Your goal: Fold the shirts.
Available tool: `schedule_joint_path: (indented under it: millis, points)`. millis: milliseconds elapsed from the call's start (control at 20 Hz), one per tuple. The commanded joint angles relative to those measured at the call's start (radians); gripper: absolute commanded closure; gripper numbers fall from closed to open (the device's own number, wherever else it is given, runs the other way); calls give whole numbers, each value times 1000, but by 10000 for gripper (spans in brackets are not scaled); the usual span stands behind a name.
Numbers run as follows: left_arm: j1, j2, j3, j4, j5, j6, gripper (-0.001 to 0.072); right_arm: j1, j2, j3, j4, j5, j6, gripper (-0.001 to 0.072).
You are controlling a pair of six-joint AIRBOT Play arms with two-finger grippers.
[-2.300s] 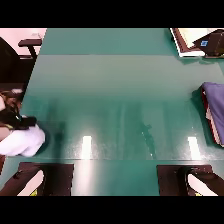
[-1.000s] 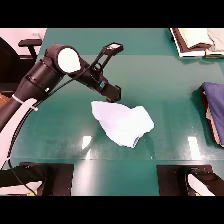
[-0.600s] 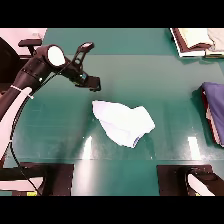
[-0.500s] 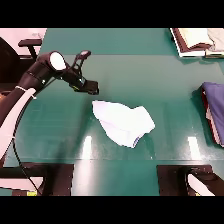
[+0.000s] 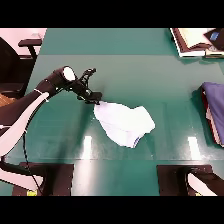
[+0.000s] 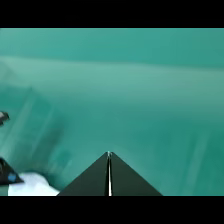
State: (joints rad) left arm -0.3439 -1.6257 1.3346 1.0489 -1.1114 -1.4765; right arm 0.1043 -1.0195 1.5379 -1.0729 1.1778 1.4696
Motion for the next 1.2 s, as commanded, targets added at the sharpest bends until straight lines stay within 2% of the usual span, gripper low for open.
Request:
schedule_joint_path:
  millis: [0, 100, 250, 300, 350, 400, 550, 650, 750, 800, 850, 950, 1000, 1150]
  points:
    - [-3, 4, 5, -5, -6, 10, 677, -66, -73, -2, -2, 225, 16, 696]
    - [-3, 34, 25, 18, 5, 11, 678, -102, -102, -68, -2, 262, 16, 696]
    - [-3, 79, 50, 45, 15, 11, 677, -129, -123, -311, 0, 239, 16, 682]
    - [-3, 85, 51, 45, 14, 11, 677, -129, -135, -401, 0, 217, 15, 515]
    - [-3, 86, 51, 46, 13, 11, 677, -126, -156, -498, 10, 189, 15, 236]
    - [-3, 86, 50, 47, 12, 11, 677, -114, -182, -585, 27, 162, 14, 178]
    - [-3, 86, 50, 46, 23, 10, 677, -38, -274, -745, 137, 84, -45, 179]
    - [-3, 86, 50, 46, 22, 10, 677, 32, -330, -777, 212, 40, -81, 178]
    - [-3, 86, 50, 46, 21, 10, 677, 95, -366, -761, 214, -2, -84, 185]
    - [-3, 86, 50, 46, 19, 10, 677, 117, -375, -745, 214, -13, -84, 234]
    - [-3, 86, 50, 46, 19, 10, 677, 133, -375, -727, 214, -26, -84, 339]
    - [-3, 87, 50, 42, 19, 9, 678, 148, -373, -682, 209, -35, -87, 596]
    - [-3, 92, 50, 39, 19, 7, 678, 148, -372, -650, 207, -26, -114, 695]
    - [-3, 194, 53, 50, 50, 7, 679, 130, -300, -540, 187, -19, -125, 697]
